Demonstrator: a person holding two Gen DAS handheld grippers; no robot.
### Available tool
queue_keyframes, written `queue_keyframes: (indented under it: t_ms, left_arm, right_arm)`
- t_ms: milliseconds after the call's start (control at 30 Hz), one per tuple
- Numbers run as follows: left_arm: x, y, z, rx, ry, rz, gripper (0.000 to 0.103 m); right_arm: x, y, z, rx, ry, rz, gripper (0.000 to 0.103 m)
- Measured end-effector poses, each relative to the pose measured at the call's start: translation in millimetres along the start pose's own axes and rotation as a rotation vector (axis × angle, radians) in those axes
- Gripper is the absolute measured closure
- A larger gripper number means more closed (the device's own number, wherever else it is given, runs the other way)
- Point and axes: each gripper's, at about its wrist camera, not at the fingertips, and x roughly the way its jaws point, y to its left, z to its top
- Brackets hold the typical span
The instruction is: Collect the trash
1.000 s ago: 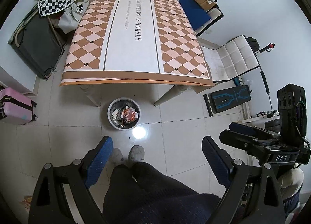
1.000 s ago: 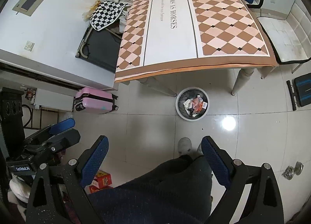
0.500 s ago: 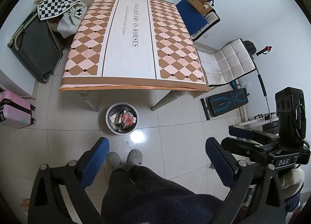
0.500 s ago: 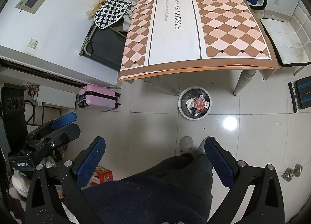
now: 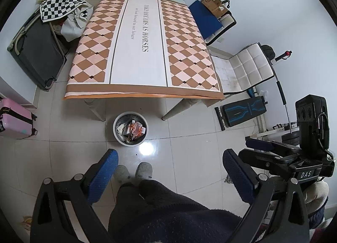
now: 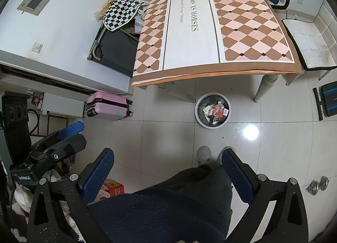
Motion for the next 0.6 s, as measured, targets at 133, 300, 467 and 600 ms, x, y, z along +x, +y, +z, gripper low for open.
queue_keyframes:
  t_ms: [133,300,467,600]
  left_arm:
    - [0.4,-1.6,-0.1,0.000,0.002,-0.001,0.001]
    - [-3.1,-2.7,-3.5,0.009,0.010,-0.009,0.001]
    - [-1.6,1.2,-5.3,0.015,0.019,-0.018,0.001]
    - [-0.3,0.6,-5.9,0.017,0.025,-0.020,0.001]
  right_arm:
    - [-0.7,2.3,-1.1,-0.005,0.005,0.000,0.000]
    - [-2.1,3.1,-2.9,-0.002,0.008,-0.007,0.000]
    - [-3.6,1.9,-5.3,0.006,0.009,-0.008,0.000]
    - [-4.9,0.3,-7.5,0.010,0.008,-0.012,0.000]
